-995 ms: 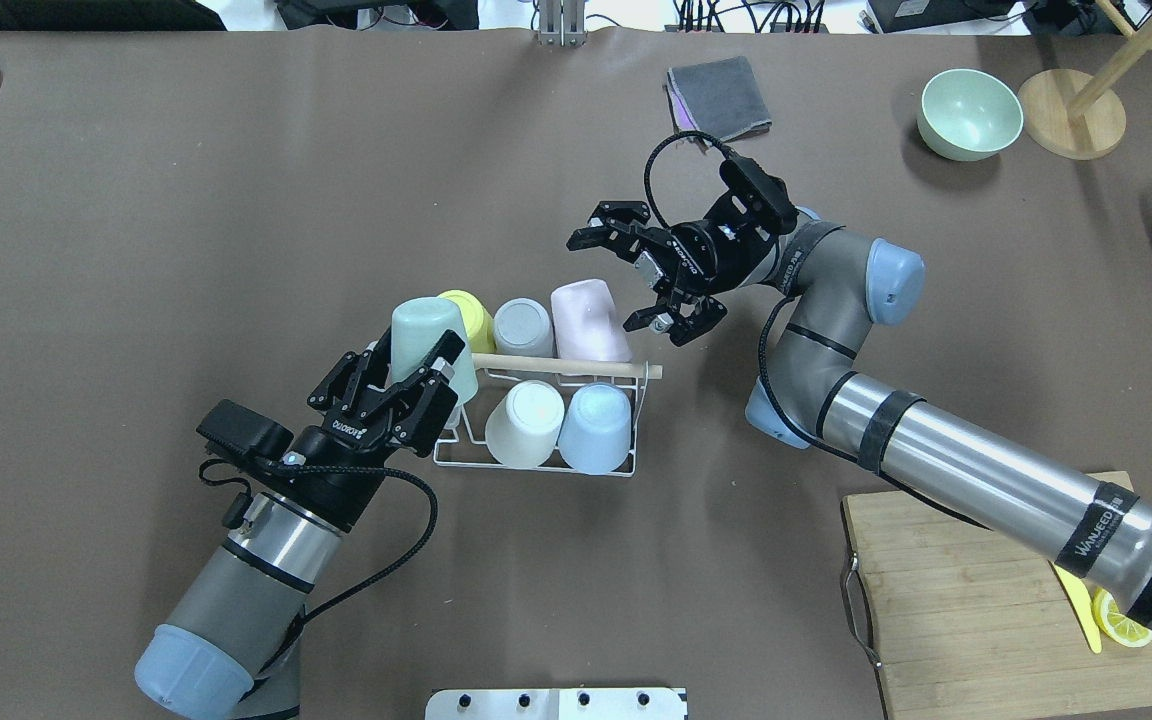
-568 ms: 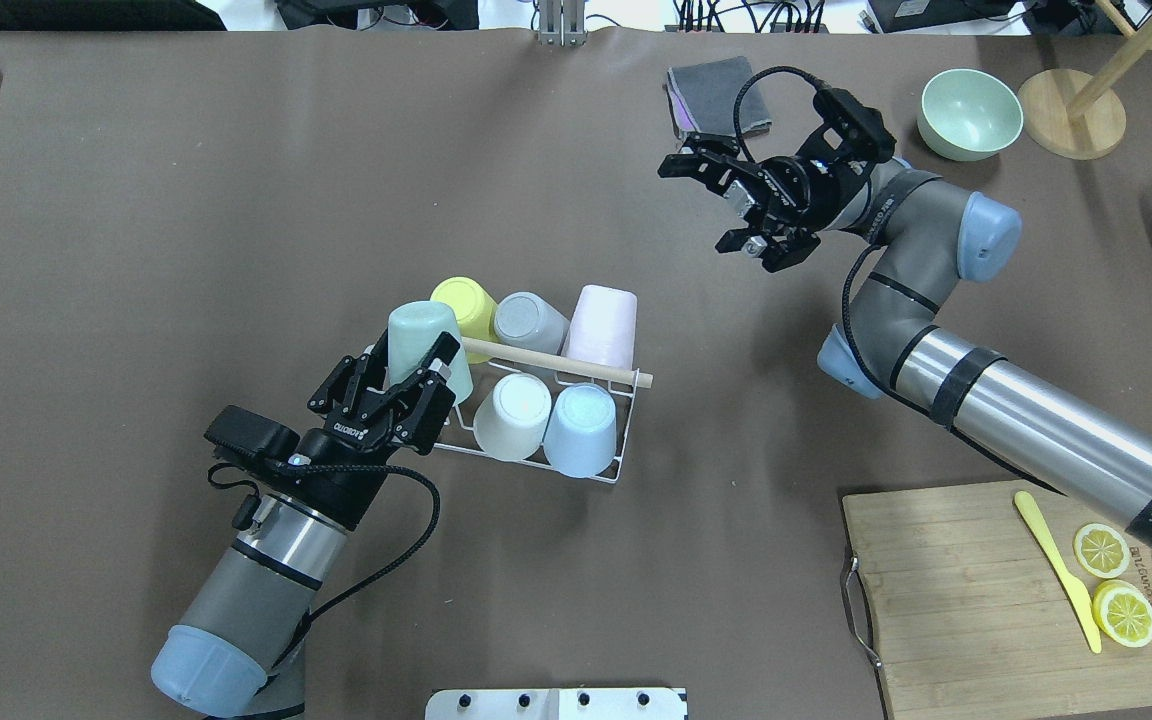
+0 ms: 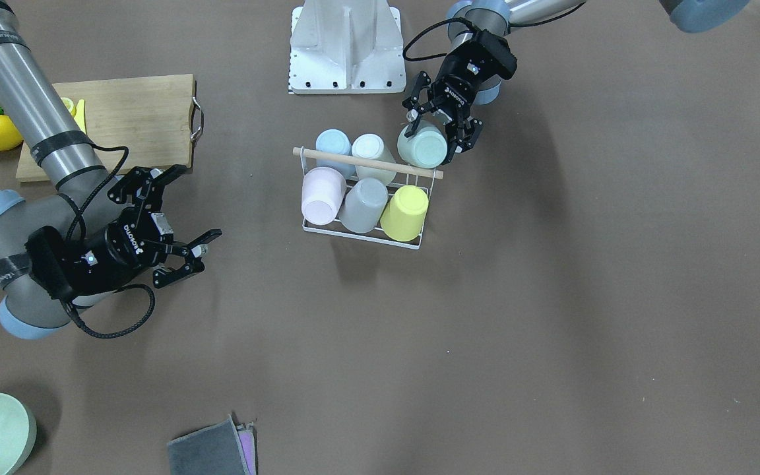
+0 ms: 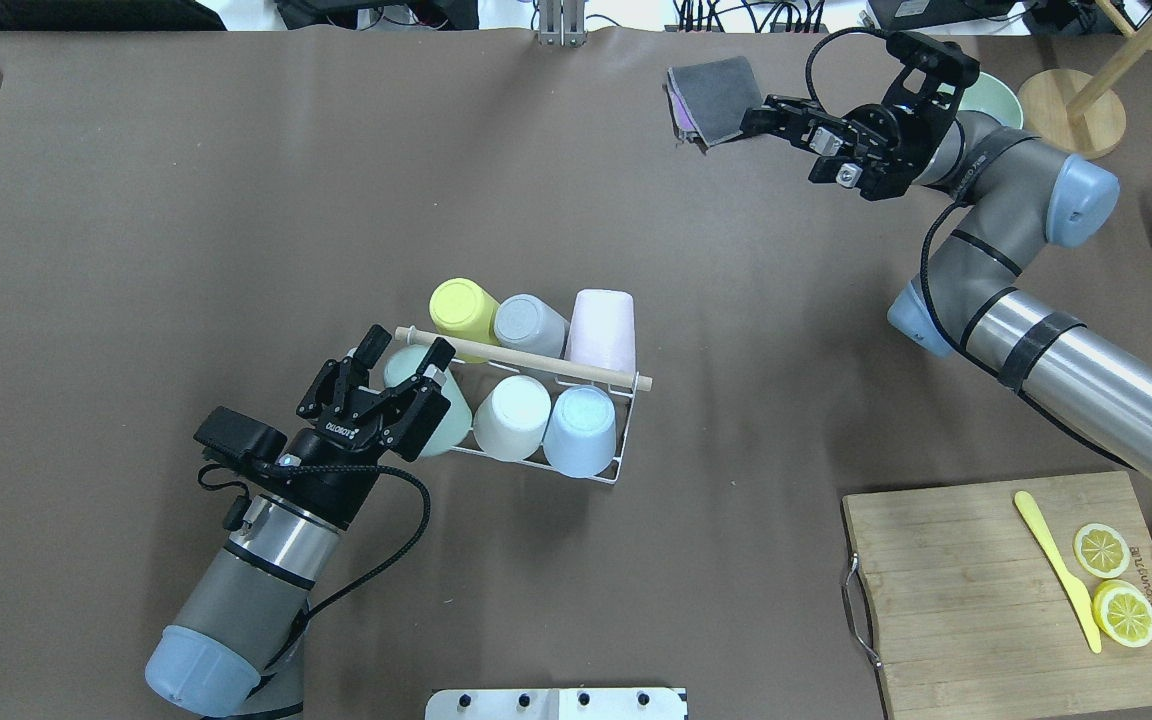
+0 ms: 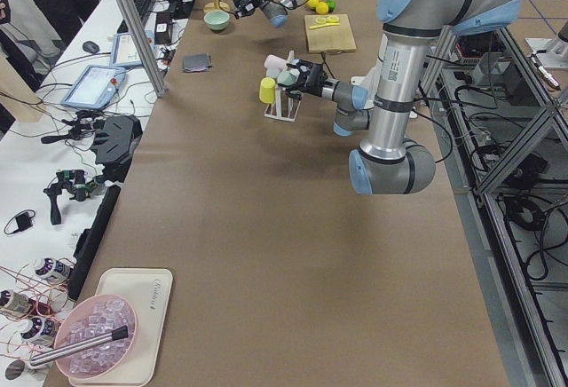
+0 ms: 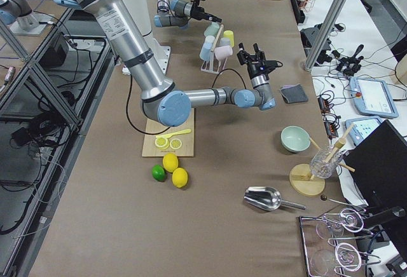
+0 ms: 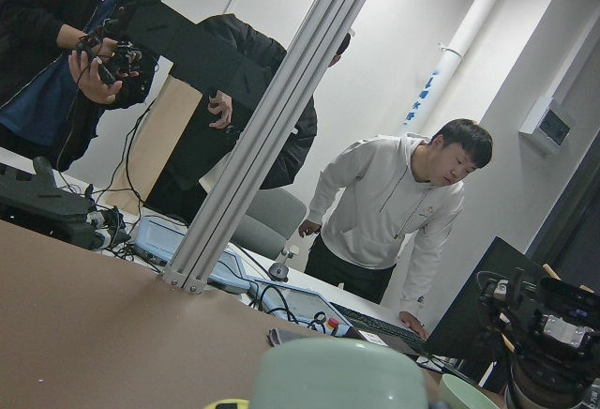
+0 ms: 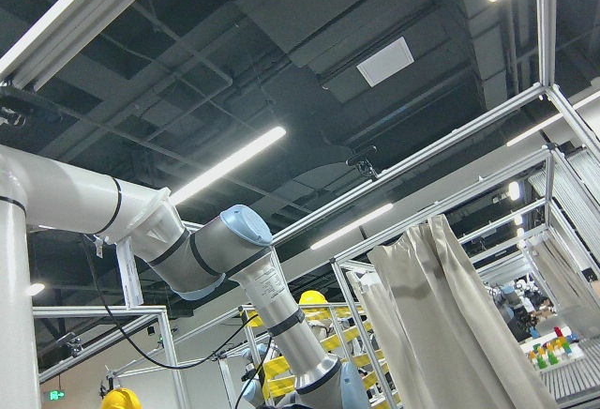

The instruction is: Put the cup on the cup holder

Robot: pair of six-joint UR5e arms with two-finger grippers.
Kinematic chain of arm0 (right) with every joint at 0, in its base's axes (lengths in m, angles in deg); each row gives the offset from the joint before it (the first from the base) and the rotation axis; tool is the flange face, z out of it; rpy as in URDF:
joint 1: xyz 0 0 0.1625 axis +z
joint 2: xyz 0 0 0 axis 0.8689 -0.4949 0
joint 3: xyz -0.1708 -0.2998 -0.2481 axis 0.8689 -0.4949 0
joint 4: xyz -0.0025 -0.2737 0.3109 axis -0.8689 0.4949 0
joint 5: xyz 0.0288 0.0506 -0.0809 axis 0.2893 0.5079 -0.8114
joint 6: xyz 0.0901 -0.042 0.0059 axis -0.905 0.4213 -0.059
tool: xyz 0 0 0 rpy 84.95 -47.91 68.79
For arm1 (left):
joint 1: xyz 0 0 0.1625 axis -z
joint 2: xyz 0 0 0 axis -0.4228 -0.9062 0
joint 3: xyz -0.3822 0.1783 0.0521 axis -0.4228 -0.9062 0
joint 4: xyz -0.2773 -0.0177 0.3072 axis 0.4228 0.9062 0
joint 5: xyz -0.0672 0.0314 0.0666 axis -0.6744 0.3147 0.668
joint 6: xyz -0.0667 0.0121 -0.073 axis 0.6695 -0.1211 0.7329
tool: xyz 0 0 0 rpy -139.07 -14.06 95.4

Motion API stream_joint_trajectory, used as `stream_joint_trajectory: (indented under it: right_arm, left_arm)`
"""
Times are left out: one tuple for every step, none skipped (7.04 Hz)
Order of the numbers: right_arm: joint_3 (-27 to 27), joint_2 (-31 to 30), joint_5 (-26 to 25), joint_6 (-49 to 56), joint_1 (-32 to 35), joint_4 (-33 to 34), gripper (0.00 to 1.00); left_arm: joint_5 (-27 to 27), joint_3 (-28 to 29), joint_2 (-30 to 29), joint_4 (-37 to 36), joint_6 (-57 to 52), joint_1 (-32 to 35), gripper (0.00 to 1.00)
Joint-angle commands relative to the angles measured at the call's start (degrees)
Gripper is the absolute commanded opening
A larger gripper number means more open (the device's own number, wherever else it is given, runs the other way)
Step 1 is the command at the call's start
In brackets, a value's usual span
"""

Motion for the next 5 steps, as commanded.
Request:
stream_joint_trajectory:
  right_arm:
    - [4.1,-1.2,-2.6,-11.2,2.2,4.6,0.98]
    - [6.1,-1.6,-4.8,-15.8,2.8,7.5,0.98]
    - [6.2,-2.0,-8.0,-19.6,3.2,7.9,0.97]
    - [6.7,-2.0,-9.7,-21.2,3.2,9.8,0.95]
    - [7.1,-2.0,-10.1,-21.4,1.9,11.3,0.95]
  left_arm:
    - [1.2,0.3,-0.1,0.2,-0.1,-0.3,0.98]
    - [1.2,-0.1,-0.2,0.2,-0.1,-0.3,0.98]
    - [1.5,-1.1,-0.2,-0.2,-1.1,0.4,0.98]
    - [1.2,-3.0,-0.1,-0.7,-3.9,2.2,0.98]
    - [0.9,-4.0,-0.3,-0.7,-8.2,4.0,0.98]
